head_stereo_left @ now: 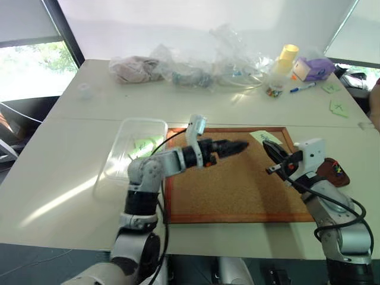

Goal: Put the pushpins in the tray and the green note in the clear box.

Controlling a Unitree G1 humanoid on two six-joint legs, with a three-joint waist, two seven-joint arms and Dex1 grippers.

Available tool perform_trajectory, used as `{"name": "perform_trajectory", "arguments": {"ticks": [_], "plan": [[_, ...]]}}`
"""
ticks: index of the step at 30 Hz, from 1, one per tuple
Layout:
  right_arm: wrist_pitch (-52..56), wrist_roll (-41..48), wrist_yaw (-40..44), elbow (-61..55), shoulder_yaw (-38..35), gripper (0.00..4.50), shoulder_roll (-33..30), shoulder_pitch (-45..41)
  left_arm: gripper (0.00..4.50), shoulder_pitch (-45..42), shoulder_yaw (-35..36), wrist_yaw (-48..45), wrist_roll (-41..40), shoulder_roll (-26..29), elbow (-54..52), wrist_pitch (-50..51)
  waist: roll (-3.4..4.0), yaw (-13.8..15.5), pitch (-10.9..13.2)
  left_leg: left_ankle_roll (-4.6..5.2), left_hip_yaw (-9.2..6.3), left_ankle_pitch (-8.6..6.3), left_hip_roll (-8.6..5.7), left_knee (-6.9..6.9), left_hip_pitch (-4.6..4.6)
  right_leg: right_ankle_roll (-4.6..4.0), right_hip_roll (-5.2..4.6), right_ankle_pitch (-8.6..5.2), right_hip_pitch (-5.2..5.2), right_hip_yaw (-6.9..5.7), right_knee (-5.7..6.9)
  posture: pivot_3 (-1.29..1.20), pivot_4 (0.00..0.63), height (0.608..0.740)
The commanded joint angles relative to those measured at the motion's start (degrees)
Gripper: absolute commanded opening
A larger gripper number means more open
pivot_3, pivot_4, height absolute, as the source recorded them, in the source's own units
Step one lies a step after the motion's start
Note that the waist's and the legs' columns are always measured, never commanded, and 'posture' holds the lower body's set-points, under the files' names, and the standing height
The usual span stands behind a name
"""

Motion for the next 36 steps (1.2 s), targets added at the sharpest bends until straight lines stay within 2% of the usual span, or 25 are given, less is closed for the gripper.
{"name": "perform_trajectory", "arguments": {"ticks": [1, 4, 8, 19, 22, 30, 34, 36], "plan": [[1.2, 1.5, -1.8, -6.2, -1.4, 0.0, -0.3, 0.0, 4.45, -4.3, 3.8, 3.4, -2.9, -4.5, 7.5, -1.9, -0.01, -0.3, 0.0, 0.01, -0.08, -0.01, 0.0, 0.01, 0.0, 0.0, 0.03, 0.0, 0.0, 0.0, 0.0, 0.0, 0.15, 0.74], [2.6, 1.8, -3.1, -9.0, -1.3, 0.0, -0.1, 0.3, 4.45, -6.8, 6.1, 6.4, -4.5, -6.2, 14.0, -2.5, -0.02, -0.4, 0.0, 0.01, -0.24, -0.01, 0.0, 0.0, -0.03, 0.1, 0.08, 0.06, 0.01, -0.05, 0.04, 0.0, 0.15, 0.74], [4.1, 2.5, -4.1, -12.1, -1.1, 0.0, 0.2, 1.5, 4.45, -8.9, 6.1, 5.7, -6.2, -7.5, 18.5, -4.8, -0.02, -0.4, 0.0, 0.0, -0.35, 0.0, 0.0, 0.01, -0.14, 0.16, 0.09, 0.09, -0.02, -0.12, 0.06, 0.0, 0.15, 0.74], [5.3, 3.3, -5.5, -16.1, 0.7, 0.0, 1.3, 4.8, 4.45, -11.2, 2.7, 0.6, -9.6, -8.6, 21.7, -5.7, 0.0, 0.6, 0.0, 0.0, -0.43, 0.0, -0.02, 0.24, -0.34, 0.14, 0.08, 0.08, -0.04, -0.18, 0.06, 0.0, 0.15, 0.74], [5.9, 3.7, -5.9, -17.4, 1.7, 0.0, 1.7, 5.0, 3.65, -10.9, 0.4, 1.5, -7.5, -9.0, 22.6, -8.1, 0.0, 0.6, 0.0, 0.0, -0.44, 0.0, -0.03, 0.25, -0.34, 0.15, 0.08, 0.09, -0.04, -0.18, 0.06, 0.0, 0.15, 0.74], [7.2, 4.3, -6.2, -19.2, 3.1, 0.0, 1.6, 4.8, 0.08, -10.8, -1.8, 1.0, -7.6, -7.9, 22.0, -9.1, 0.01, 0.6, 0.0, 0.0, -0.45, 0.0, -0.03, 0.28, -0.34, 0.15, 0.09, 0.09, -0.03, -0.18, 0.08, 0.0, 0.15, 0.74], [7.3, 4.4, -6.1, -19.3, 3.2, 0.0, 1.6, 4.9, 0.03, -10.7, -1.9, 1.7, -8.2, -7.3, 20.8, -9.1, 0.01, 0.6, 0.0, 0.0, -0.45, 0.0, -0.03, 0.29, -0.35, 0.16, 0.09, 0.09, -0.03, -0.18, 0.09, 0.0, 0.15, 0.74], [7.3, 4.3, -6.3, -19.3, 3.2, 0.0, 1.6, 4.9, 0.03, -10.1, -4.8, 0.6, -5.8, -6.0, 18.4, -10.4, 0.01, 0.6, 0.0, 0.0, -0.46, 0.0, -0.03, 0.3, -0.35, 0.16, 0.09, 0.1, -0.03, -0.19, 0.11, 0.0, 0.15, 0.74]]}}
